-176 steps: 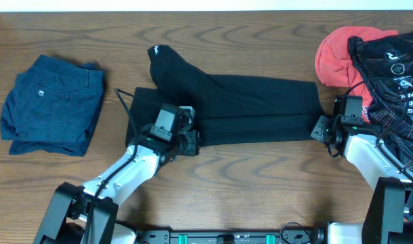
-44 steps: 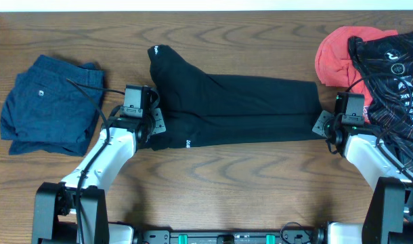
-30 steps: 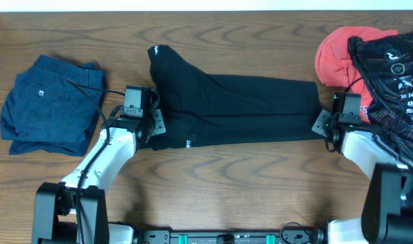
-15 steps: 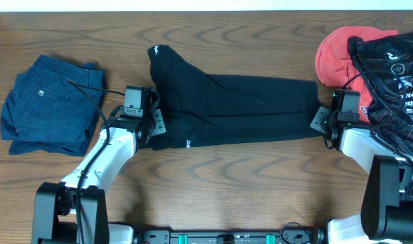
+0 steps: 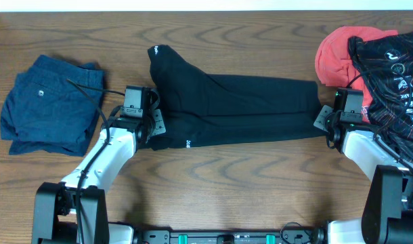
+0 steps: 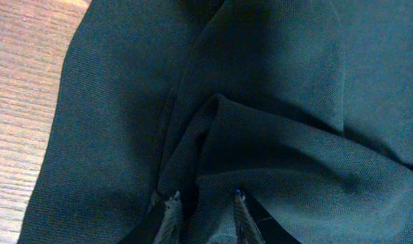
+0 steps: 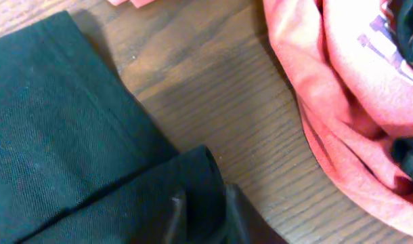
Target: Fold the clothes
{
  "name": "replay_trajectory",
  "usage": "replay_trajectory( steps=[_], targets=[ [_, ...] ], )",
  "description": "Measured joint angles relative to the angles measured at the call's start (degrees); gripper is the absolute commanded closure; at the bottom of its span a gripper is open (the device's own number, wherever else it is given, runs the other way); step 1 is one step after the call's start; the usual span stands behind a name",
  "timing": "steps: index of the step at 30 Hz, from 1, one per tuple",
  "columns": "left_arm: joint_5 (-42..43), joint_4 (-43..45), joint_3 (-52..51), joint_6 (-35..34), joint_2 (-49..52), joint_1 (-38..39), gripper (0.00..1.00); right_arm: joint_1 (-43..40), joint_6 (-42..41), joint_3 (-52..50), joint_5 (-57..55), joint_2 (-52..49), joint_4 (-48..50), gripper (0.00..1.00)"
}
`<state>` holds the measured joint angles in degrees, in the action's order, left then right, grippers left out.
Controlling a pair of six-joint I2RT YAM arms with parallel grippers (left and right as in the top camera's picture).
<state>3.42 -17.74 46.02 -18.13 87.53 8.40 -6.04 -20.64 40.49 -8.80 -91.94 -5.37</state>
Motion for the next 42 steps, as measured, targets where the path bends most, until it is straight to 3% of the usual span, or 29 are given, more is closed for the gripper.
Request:
replay_trajectory(
  steps=[5, 9, 11, 24, 28, 38, 42],
  targets=[
    [0.0, 0.0, 0.0, 0.0, 0.0, 0.0, 0.72, 0.0, 0.1, 0.0, 0.2, 0.0, -1.6, 0.76],
    [0.0, 0.0, 0.0, 0.0, 0.0, 0.0, 0.72, 0.0, -0.2, 0.0, 0.2, -0.3, -1.8, 0.99],
    [0.0, 0.0, 0.0, 0.0, 0.0, 0.0, 0.72, 0.0, -0.1, 0.0, 0.4, -0.5, -1.6, 0.99],
    [0.0, 0.0, 0.0, 0.0, 0.0, 0.0, 0.72, 0.0, -0.1, -0.1, 5.0, -0.5, 13.2, 0.98],
    [0.0, 0.0, 0.0, 0.0, 0.0, 0.0, 0.72, 0.0, -0.3, -0.1, 5.5, -0.5, 9.9, 0.84],
    [-0.2, 1.0, 0.5, 0.5, -1.9, 0.0, 0.72, 0.0, 2.1, 0.1, 5.8, -0.6, 2.9, 0.83],
    [-0.4, 2.6, 3.1, 0.7, -5.4, 0.0, 0.71, 0.0, 3.4, 5.4, 9.0, -0.6, -2.3, 0.8]
  ],
)
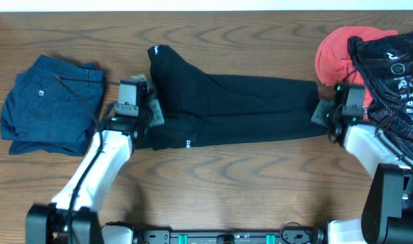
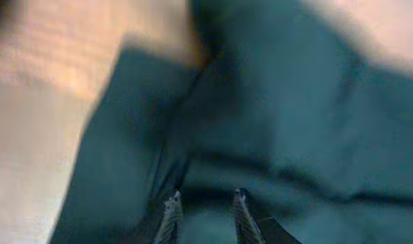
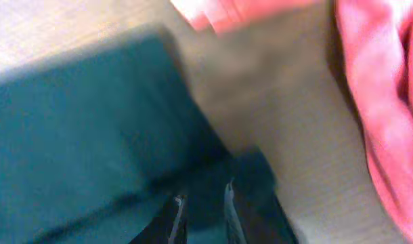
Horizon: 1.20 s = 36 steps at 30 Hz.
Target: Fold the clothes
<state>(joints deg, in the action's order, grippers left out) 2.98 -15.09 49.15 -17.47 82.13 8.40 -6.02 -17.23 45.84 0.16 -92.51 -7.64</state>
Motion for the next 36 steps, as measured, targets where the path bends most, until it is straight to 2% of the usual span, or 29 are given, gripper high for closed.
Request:
replay_trajectory(
  steps=[6, 7, 8, 11, 14, 17, 25, 36],
  targets=[
    [0.0, 10.1, 4.5, 0.7, -1.0, 0.0, 0.7, 0.0, 2.6, 16.2, 4.6, -0.2, -7.2, 0.71],
    [0.0, 10.8, 4.9, 0.9, -0.2, 0.0, 0.66, 0.0, 2.9, 18.9, 5.3, -0.6, -9.0, 0.7],
    [0.0, 11.0, 5.5, 1.3, 1.0, 0.0, 0.66, 0.0, 3.1, 20.4, 5.8, -1.1, -10.0, 0.65],
    [0.4, 8.8, 8.8, 2.5, 7.0, -0.1, 0.61, 0.0, 4.1, 25.7, 8.5, -5.2, -13.9, 0.6],
    [2.0, 2.8, 15.3, 3.1, 14.4, -0.9, 0.58, 0.0, 4.6, 28.4, 11.8, -10.3, -17.4, 0.54],
    [3.5, -2.3, 24.1, 4.1, 21.4, -2.5, 0.5, 0.0, 5.0, 28.8, 14.0, -14.5, -19.6, 0.42],
    [6.0, -4.2, 42.8, 5.3, 34.1, -6.0, 0.43, 0.0, 6.6, 28.9, 14.9, -16.4, -22.4, 0.36],
    [10.0, 3.0, 46.6, 0.9, 48.1, -7.2, 0.42, 0.0, 7.3, 28.9, 13.7, -16.4, -24.5, 0.34]
  ],
)
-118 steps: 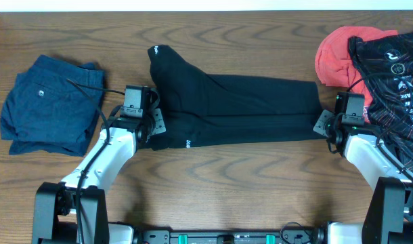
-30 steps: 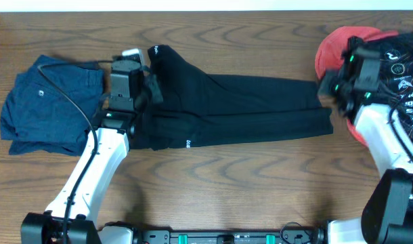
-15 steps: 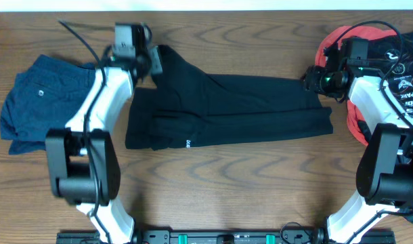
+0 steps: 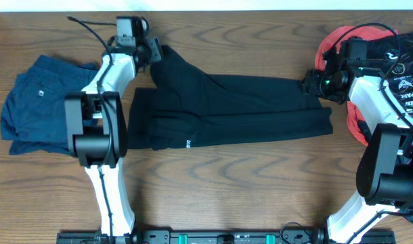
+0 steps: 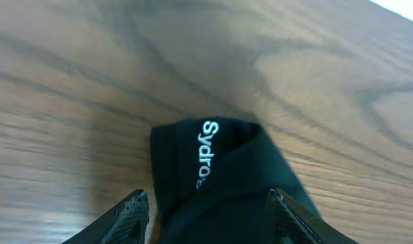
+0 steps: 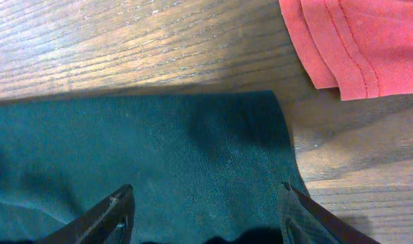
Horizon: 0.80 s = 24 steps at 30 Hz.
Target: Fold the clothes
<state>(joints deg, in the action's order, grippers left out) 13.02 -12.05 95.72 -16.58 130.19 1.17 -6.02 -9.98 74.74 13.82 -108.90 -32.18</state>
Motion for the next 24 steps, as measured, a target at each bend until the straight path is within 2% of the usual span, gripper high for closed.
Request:
replay_trajectory(
  steps=[6, 9, 10, 11, 16, 24],
  targets=[
    [0.9, 1.2, 0.1, -3.0, 2.5, 0.0, 0.45, 0.0, 0.0, 0.0, -0.3, 0.0, -0.3, 0.34],
    [2.1, 2.0, 0.1, -4.4, 2.8, 0.0, 0.73, 0.0, 0.0, 0.0, -0.3, 0.0, -0.4, 0.35],
    [2.7, 2.2, 0.1, -4.5, 3.1, 0.0, 0.87, 0.0, 0.0, 0.0, -0.3, 0.0, -0.4, 0.35],
    [3.5, 2.7, 0.1, -4.7, 3.3, 0.0, 0.94, 0.0, 0.0, 0.0, -0.3, 0.0, -0.4, 0.35],
    [9.7, 7.5, 0.1, -5.1, 4.5, 0.0, 0.94, 0.0, 0.0, 0.0, -0.4, 0.0, -0.1, 0.36],
    [17.1, 8.2, 3.7, -6.6, 3.9, 0.0, 0.94, 0.0, 0.0, 0.0, -4.9, 0.0, 1.1, 0.37]
  ],
)
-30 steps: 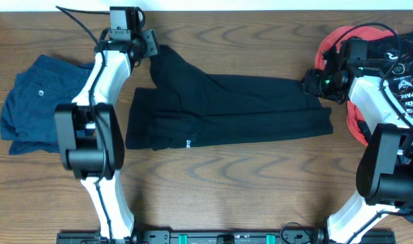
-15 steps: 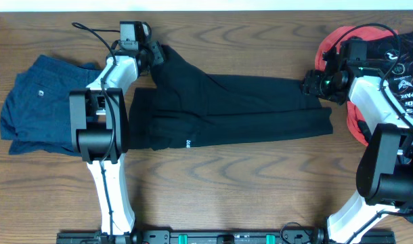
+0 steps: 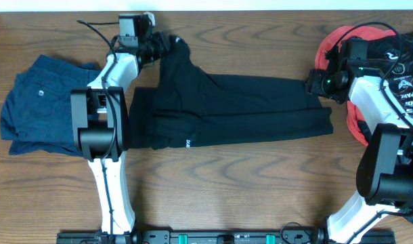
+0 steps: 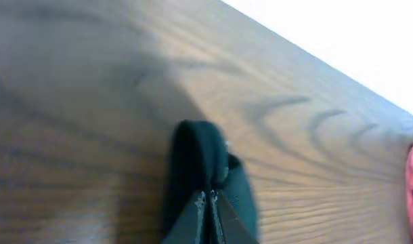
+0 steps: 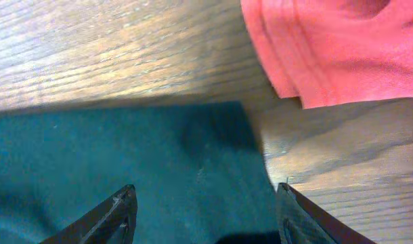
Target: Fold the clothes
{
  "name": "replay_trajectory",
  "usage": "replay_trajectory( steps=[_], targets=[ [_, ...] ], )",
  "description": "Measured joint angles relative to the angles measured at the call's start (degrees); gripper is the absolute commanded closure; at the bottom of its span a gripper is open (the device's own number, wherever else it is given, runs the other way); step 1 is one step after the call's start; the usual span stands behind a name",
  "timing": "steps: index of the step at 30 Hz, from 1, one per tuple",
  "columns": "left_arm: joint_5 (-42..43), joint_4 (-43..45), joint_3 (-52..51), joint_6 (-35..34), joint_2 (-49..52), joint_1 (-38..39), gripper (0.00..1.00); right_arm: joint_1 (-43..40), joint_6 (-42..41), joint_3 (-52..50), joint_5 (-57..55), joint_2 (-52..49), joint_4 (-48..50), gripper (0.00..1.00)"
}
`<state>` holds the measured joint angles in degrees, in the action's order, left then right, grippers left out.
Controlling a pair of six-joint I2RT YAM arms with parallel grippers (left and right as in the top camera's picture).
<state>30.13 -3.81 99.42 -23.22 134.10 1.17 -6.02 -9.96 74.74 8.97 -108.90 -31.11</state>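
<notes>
Black trousers (image 3: 240,112) lie lengthwise across the table, waist to the left and leg ends to the right. At the far left corner, my left gripper (image 3: 158,46) is shut on the waistband corner. In the left wrist view its jaws (image 4: 208,203) pinch a raised fold of the black cloth (image 4: 193,146). My right gripper (image 3: 319,83) stands open over the far corner of the leg end. Its fingers straddle the dark cloth (image 5: 125,142) in the right wrist view, with the gripper (image 5: 206,190) holding nothing.
Folded blue shorts (image 3: 47,105) lie at the left. A red garment (image 3: 335,54) and a black patterned garment (image 3: 393,61) are heaped at the far right, the red one (image 5: 328,41) just beyond my right gripper. The table's far edge runs close behind both grippers.
My left gripper, which stood open around the waistband corner, is now shut on it, and the corner stands a little higher and further right. The right gripper remains open over the leg end.
Both grippers were first shut on the near edge of the trousers, left at the waist, right at the leg end. They held there a moment later. Then both stood open at the far corners. Now the left one has closed on the far waist corner.
</notes>
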Motion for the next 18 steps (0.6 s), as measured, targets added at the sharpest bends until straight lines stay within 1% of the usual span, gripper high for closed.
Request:
replay_trajectory(
  steps=[8, 14, 18],
  targets=[
    [1.5, -1.4, 0.4, -0.6, -3.3, 0.0, 0.94, 0.0, 0.0, 0.0, -1.3, 0.0, 0.6, 0.37],
    [3.6, -7.4, 0.7, -0.2, -3.6, 0.0, 0.94, -0.1, 0.2, 0.0, -2.4, 0.0, 2.8, 0.37],
    [5.4, -13.9, 0.7, 2.3, -5.1, -0.6, 0.94, -0.3, 0.2, 0.1, -1.7, -0.2, 4.5, 0.37]
  ],
)
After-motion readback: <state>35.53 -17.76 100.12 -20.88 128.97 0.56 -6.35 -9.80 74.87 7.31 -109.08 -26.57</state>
